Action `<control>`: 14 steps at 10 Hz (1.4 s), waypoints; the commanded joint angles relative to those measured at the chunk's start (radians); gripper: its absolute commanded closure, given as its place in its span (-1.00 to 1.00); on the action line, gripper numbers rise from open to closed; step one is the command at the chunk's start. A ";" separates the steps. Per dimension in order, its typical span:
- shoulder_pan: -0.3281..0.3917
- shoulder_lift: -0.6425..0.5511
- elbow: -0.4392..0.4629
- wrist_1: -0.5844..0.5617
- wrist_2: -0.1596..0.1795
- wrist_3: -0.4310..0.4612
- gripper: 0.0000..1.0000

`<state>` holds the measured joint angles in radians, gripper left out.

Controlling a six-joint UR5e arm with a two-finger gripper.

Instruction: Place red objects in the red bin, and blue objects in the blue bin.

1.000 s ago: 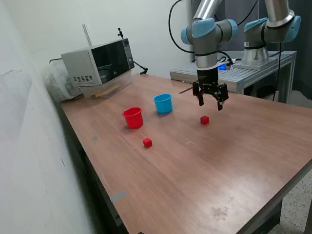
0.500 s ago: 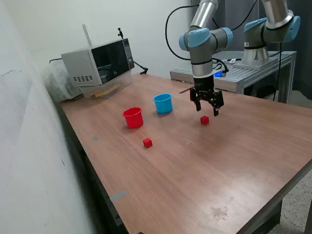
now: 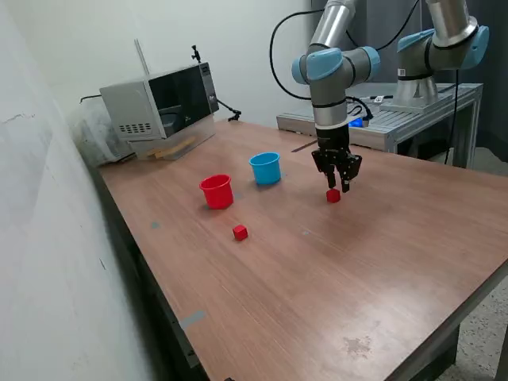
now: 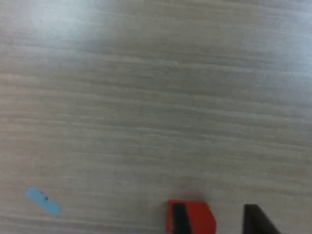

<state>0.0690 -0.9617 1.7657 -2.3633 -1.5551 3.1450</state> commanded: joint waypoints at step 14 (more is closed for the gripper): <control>0.000 -0.038 0.006 0.006 -0.005 -0.010 -1.00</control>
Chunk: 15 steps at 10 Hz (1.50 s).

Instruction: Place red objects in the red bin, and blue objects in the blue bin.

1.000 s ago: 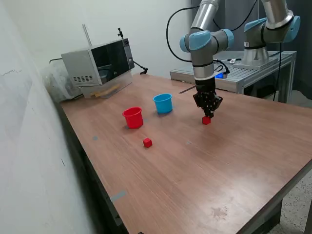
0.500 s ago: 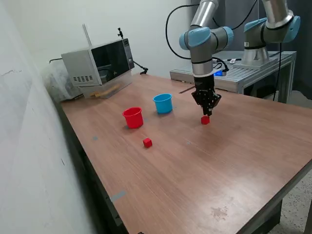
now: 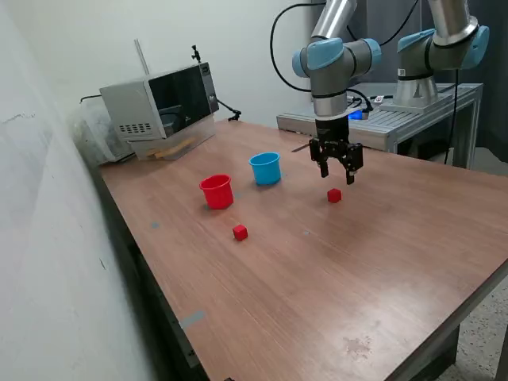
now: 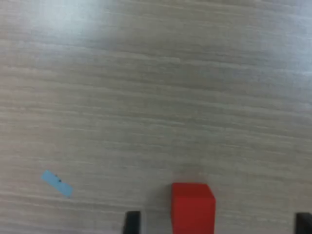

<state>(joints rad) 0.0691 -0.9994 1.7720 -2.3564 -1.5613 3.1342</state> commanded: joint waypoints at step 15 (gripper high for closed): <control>-0.003 0.062 -0.009 -0.009 0.001 0.001 1.00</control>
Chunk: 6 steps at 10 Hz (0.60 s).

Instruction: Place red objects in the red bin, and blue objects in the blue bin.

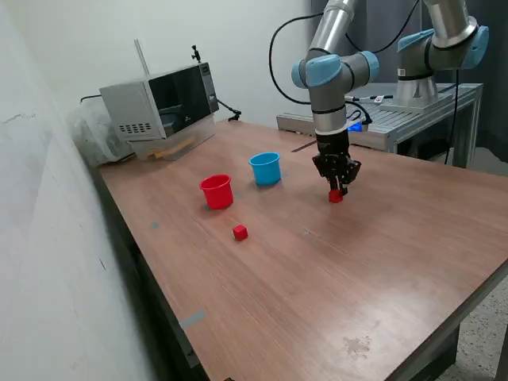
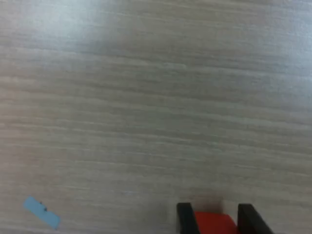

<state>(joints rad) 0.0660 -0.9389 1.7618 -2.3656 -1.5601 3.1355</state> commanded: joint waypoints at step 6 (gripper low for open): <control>0.002 -0.150 -0.018 0.064 -0.005 -0.003 1.00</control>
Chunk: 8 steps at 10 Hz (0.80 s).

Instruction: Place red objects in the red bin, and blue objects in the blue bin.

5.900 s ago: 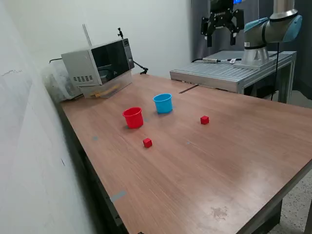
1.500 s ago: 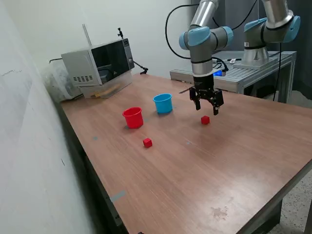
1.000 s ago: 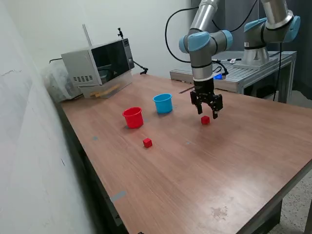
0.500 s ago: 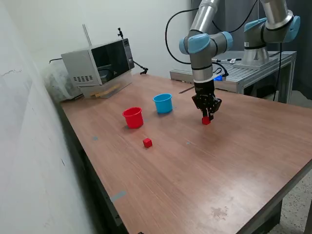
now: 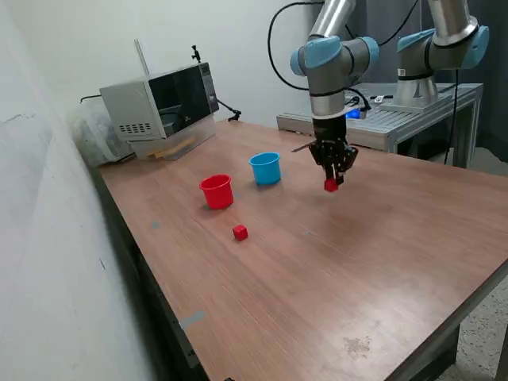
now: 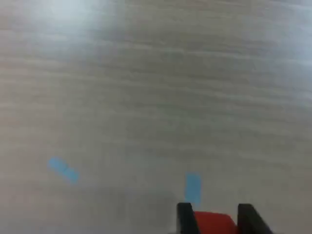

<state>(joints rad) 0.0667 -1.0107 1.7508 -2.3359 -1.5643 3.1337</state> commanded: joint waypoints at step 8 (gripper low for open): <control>-0.119 -0.166 -0.182 0.081 -0.025 -0.001 1.00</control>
<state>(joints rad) -0.0023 -1.2295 1.6402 -2.2510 -1.5868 3.1309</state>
